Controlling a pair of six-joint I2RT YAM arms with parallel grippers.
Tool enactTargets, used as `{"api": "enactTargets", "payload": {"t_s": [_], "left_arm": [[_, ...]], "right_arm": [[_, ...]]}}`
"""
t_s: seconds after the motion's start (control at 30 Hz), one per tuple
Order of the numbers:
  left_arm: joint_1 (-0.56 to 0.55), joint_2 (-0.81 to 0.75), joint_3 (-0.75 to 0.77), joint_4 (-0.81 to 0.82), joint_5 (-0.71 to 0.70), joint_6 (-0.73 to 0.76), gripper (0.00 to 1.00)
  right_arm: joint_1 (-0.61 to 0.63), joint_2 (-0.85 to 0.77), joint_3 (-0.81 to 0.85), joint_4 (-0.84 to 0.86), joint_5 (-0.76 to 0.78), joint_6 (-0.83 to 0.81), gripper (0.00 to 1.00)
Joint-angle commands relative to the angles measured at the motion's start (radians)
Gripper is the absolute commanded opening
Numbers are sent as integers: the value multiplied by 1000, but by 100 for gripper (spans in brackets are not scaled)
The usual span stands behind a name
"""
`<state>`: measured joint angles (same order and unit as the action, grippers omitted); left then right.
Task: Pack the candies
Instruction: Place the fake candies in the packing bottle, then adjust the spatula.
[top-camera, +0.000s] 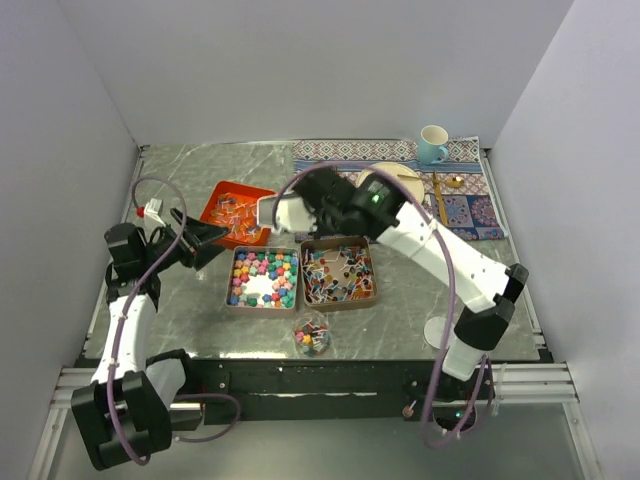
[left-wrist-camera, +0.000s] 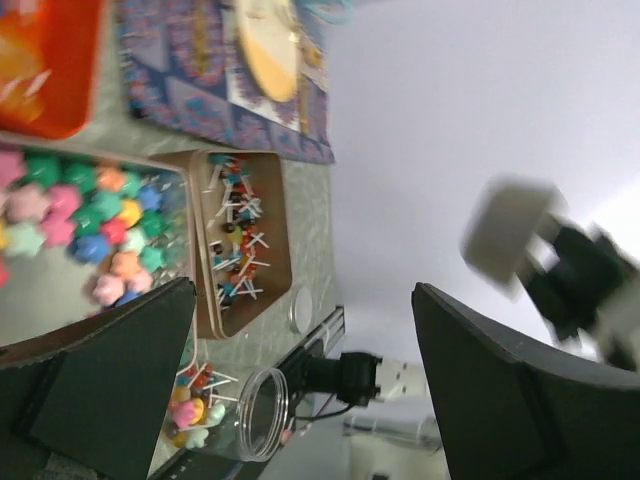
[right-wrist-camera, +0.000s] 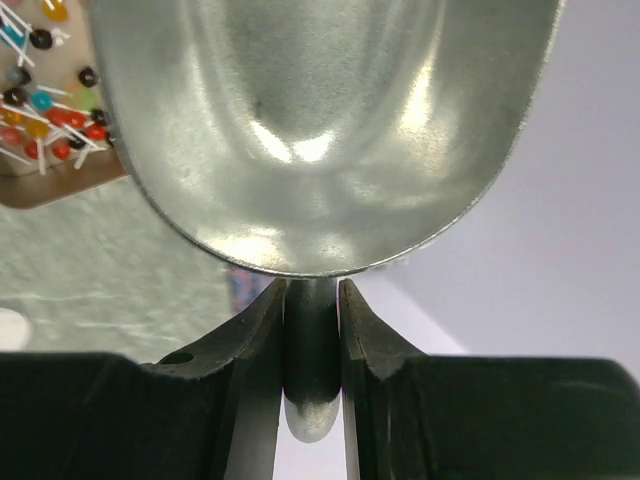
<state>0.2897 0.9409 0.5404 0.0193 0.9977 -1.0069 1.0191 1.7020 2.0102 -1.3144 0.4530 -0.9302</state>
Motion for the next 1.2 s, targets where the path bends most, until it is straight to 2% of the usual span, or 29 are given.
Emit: {"api": "enactTargets", "payload": {"t_s": [0.0,0.07,0.17,0.23,0.33,0.43,0.53,0.63,0.77,0.87,0.9,0.93,1.07,1.13,1.17], "left_arm": [[-15,13,3,348,183,-62,96],[-27,19,-8,456,196,-102,96],[-75,64,16,540,214,-120,98],[-118,101,33,530,213,-104,94],[-152,137,41,498,197,-70,82],[-153,168,50,432,193,-23,79],[-165,190,52,467,190,-22,73],[-176,206,67,421,167,16,71],[-181,237,64,479,171,-33,68],[-191,260,78,498,183,-45,59],[-195,266,88,499,189,-44,51],[-198,272,92,502,196,-45,48],[-216,309,101,557,236,-77,42],[-222,317,98,600,252,-96,28],[-224,318,99,597,255,-88,14]], "right_arm": [[-65,9,-77,57,-189,70,0],[-65,7,-131,98,-180,48,0],[-74,56,-85,90,-186,70,0],[-79,88,-53,92,-218,86,0],[-80,120,-5,92,-220,85,0],[-79,134,24,96,-223,76,0],[-79,140,33,92,-228,71,0],[-74,139,39,92,-237,70,0],[-57,140,36,84,-231,67,0],[-31,136,42,98,-232,67,0],[-27,139,47,104,-235,68,0],[-21,142,58,107,-237,73,0],[-4,140,59,119,-273,82,0],[-2,125,33,147,-281,82,0],[-2,113,24,155,-286,82,0]]}}
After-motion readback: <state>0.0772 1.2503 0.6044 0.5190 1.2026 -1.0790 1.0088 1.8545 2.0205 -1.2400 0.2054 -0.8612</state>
